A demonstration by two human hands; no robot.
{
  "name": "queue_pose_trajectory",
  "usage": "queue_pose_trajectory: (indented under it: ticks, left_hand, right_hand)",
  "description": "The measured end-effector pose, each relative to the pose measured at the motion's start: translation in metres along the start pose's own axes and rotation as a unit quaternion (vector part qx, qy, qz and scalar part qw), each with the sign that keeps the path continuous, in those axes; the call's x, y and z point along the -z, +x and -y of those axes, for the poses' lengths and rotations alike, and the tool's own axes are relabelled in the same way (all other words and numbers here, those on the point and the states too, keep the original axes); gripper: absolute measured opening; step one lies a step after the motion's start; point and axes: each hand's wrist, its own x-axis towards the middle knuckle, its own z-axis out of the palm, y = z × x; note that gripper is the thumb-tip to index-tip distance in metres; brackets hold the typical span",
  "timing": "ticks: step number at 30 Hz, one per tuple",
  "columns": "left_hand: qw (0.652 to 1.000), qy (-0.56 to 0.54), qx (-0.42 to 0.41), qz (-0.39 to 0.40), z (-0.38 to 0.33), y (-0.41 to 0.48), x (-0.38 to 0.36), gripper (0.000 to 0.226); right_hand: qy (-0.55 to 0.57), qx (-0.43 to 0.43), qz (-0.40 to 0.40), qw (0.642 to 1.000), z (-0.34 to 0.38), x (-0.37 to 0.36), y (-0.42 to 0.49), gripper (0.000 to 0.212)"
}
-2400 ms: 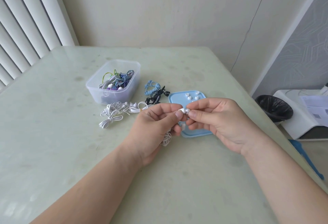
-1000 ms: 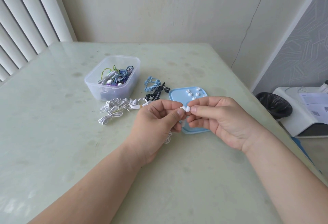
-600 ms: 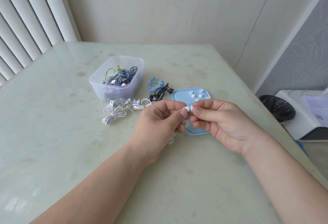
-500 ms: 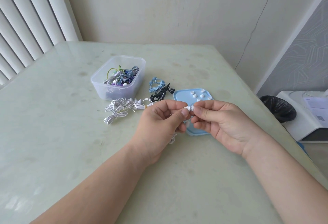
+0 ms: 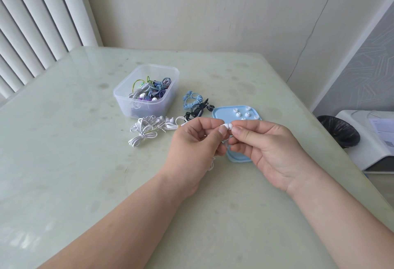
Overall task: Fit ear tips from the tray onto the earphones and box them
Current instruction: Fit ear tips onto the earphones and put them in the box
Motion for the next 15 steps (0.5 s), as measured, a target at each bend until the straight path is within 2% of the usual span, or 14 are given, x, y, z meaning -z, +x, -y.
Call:
queue_pose_trajectory:
  ticks: [7, 15]
  left_hand:
    - [1.000, -0.020, 0.005, -0.006, 0.0001, 0.0004, 0.0014, 0.013]
    - [0.997, -0.058, 0.026, 0.045, -0.0040, 0.0012, 0.0036, 0.017]
  right_hand:
    - [-0.037, 0.055, -0.026, 0.997, -0.0070, -0.0092, -0.0036, 0.015]
    - [-0.021, 0.047, -0.033, 0.998, -0.0006, -0.0082, -0.0042, 0.015]
